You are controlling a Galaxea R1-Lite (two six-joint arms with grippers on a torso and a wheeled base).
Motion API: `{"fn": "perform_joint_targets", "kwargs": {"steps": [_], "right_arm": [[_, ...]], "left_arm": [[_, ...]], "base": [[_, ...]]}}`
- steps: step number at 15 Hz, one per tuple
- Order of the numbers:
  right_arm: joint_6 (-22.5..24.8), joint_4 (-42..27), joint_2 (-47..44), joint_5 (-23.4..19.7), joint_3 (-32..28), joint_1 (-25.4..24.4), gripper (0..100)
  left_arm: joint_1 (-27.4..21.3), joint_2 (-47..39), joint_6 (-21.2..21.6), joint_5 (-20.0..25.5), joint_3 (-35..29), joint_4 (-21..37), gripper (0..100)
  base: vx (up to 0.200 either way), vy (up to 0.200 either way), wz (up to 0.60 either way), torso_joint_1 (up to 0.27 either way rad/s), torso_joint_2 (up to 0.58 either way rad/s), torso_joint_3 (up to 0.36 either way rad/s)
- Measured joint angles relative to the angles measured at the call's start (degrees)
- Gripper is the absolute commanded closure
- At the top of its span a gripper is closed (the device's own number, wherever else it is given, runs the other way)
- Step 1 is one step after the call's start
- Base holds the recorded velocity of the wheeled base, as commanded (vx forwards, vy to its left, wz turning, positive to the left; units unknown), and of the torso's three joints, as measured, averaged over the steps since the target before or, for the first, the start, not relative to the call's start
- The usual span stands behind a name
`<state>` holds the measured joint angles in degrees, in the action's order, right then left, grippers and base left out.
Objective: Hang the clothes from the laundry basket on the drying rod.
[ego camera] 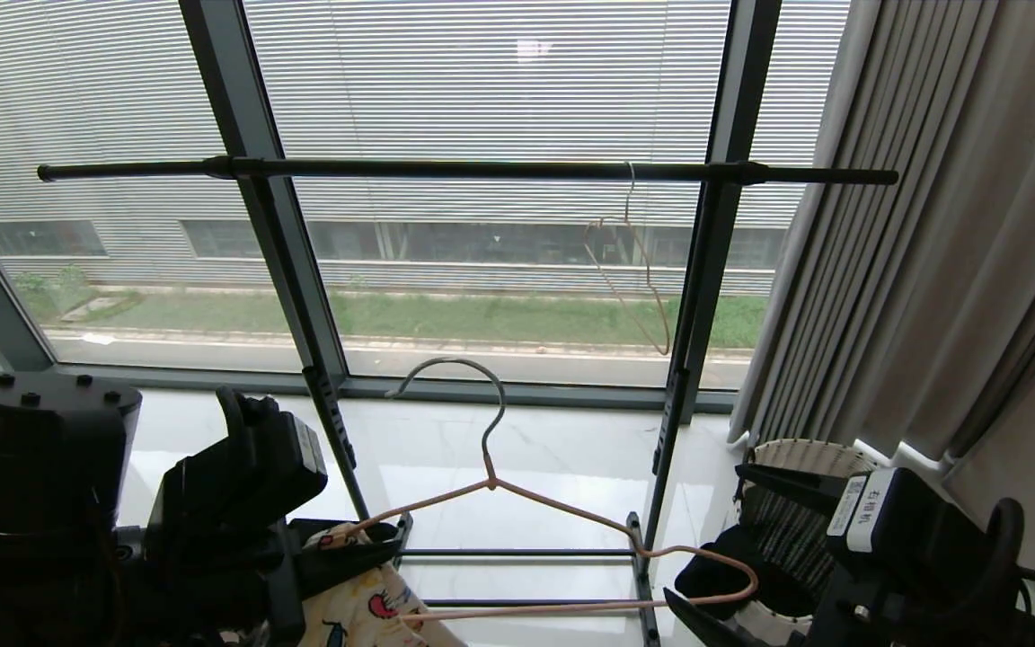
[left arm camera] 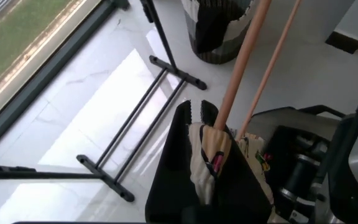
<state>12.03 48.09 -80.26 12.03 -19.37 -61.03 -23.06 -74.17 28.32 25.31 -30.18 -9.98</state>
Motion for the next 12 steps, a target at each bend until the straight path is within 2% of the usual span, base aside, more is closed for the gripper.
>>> {"fn": "perform_joint_targets", "kwargs": {"steps": [2, 4, 5, 7, 9, 12], "right_arm": [[-0.21, 0.00, -0.90, -0.82, 1.57, 0.56, 0], [-1.63, 0.05, -2.43, -1.06, 2.04, 0.67, 0], [-3.45, -0.01, -3.44, -1.45, 1.82, 0.66, 0], [-12.28, 0.02, -5.97, -1.85, -0.39, 0.04, 0], [-21.77, 0.07, -9.79, -1.77, -5.77, -0.49, 0], [-26.61, 0.55, -17.26, 1.18, -14.01, -0.68, 0]], "left_arm": [[5.16, -0.52, -4.62, 0.01, -1.06, -0.11, 100], [6.84, -0.69, -8.56, 0.06, -3.88, -0.16, 100], [7.11, -0.59, -9.17, 0.11, -5.25, -0.30, 100], [7.19, -0.15, -9.35, 0.20, -6.72, -1.80, 100], [6.97, 0.20, -9.44, 0.26, -7.07, -5.58, 100], [6.34, 0.44, -9.44, 0.28, -7.35, -6.79, 100]], "base": [[0.000, 0.000, 0.00, 0.000, 0.00, 0.000], [0.000, 0.000, 0.00, 0.000, 0.00, 0.000], [0.000, 0.000, 0.00, 0.000, 0.00, 0.000], [0.000, 0.000, 0.00, 0.000, 0.00, 0.000], [0.000, 0.000, 0.00, 0.000, 0.00, 0.000], [0.000, 0.000, 0.00, 0.000, 0.00, 0.000]]}}
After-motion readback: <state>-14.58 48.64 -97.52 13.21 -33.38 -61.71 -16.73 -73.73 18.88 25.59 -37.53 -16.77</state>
